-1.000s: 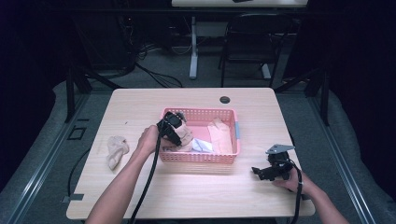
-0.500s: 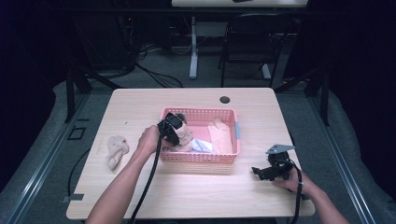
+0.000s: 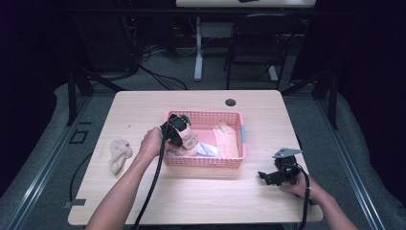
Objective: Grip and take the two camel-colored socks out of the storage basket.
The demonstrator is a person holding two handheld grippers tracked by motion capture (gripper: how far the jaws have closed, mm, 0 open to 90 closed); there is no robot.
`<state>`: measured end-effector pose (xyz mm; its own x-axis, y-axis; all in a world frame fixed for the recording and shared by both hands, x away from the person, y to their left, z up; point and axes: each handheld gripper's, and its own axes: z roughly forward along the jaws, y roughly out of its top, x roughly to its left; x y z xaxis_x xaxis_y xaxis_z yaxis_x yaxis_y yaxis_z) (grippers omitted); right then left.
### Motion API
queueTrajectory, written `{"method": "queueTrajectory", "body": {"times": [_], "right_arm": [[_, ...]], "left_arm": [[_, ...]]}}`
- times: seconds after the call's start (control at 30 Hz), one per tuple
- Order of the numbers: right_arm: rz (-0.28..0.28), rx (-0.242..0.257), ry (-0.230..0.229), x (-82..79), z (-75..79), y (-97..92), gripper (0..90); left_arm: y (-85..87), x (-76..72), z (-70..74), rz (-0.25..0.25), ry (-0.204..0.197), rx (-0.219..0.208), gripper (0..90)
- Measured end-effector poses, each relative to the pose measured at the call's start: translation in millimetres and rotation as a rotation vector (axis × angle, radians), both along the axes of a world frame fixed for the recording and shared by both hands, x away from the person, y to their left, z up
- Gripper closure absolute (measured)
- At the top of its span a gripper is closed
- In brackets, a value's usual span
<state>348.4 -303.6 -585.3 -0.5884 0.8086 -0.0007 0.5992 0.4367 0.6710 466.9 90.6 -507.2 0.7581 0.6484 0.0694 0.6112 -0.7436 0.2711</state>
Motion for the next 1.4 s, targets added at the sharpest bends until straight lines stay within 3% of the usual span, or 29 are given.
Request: {"method": "queueTrajectory", "body": {"times": [0.23,0.53,1.03,1.4], "right_arm": [[0.0,0.0,0.0,0.0,0.0,0.0,0.0],[-0.001,0.001,-0.001,0.0,-0.1,0.1,0.0],[0.0,0.0,0.0,0.0,0.0,0.0,0.0],[-0.002,0.0,-0.001,0.0,-0.1,0.2,0.0]], "left_arm": [[3.6,-1.0,11.6,0.01,-0.009,-0.037,76.4],[10.7,-2.9,28.8,0.01,0.015,-0.111,76.5],[26.5,-9.8,56.6,0.01,0.009,-0.167,76.4],[44.5,-20.0,74.0,0.022,-0.022,-0.183,76.4]]}}
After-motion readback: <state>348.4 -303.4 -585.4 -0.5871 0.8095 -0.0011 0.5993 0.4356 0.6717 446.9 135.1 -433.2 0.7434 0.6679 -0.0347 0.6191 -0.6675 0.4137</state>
